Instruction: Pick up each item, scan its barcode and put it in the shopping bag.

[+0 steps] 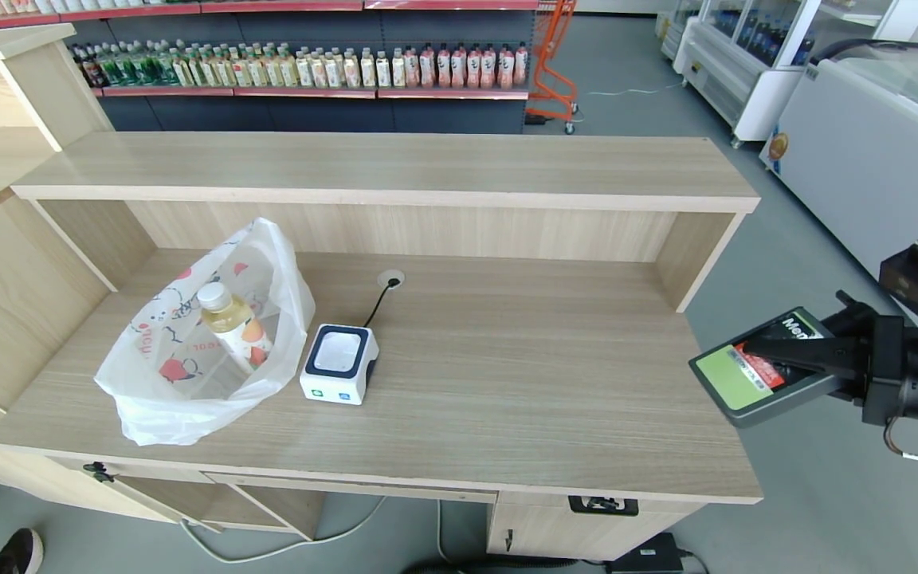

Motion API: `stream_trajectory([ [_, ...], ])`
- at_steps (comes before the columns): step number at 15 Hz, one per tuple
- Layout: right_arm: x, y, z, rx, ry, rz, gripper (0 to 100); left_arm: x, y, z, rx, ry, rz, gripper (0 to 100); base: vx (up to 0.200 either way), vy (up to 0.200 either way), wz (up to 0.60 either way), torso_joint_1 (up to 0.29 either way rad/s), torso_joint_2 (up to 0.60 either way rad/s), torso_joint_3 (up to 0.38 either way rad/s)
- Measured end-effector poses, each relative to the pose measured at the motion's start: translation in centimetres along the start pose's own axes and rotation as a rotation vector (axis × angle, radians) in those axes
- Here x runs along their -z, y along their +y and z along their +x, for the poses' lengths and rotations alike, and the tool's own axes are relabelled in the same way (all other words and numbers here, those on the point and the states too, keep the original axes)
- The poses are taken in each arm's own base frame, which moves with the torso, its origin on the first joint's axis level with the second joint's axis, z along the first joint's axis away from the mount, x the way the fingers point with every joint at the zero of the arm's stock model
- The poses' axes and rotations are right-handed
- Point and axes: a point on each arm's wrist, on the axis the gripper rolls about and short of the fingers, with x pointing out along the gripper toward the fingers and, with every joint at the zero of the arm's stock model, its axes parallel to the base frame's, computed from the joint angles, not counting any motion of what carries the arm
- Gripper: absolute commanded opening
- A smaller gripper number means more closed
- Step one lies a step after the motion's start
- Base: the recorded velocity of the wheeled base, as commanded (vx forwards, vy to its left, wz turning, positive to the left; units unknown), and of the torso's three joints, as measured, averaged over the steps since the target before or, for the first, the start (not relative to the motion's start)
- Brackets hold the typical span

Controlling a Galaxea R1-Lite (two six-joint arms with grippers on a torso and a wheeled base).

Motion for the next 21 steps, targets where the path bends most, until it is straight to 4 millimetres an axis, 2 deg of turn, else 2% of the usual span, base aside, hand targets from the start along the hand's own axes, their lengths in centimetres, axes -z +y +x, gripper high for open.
stream_trajectory([
  [11,0.1,2.7,-1.0,-0.061,-0.013,-0.016,0,0.0,0.0,0.0,0.0,0.0,-0.001,100,0.0,0.2,0.0,0.0,0.0,0.001],
  [15,0.0,3.0,-1.2,-0.065,-0.025,-0.028,0,0.0,0.0,0.0,0.0,0.001,0.001,100,0.0,0.0,0.0,0.0,0.0,0.0],
  [21,0.7,3.6,-2.1,-0.061,-0.022,-0.022,0,0.0,0.0,0.0,0.0,0.0,0.0,100,0.2,0.0,0.0,0.003,0.0,0.006],
])
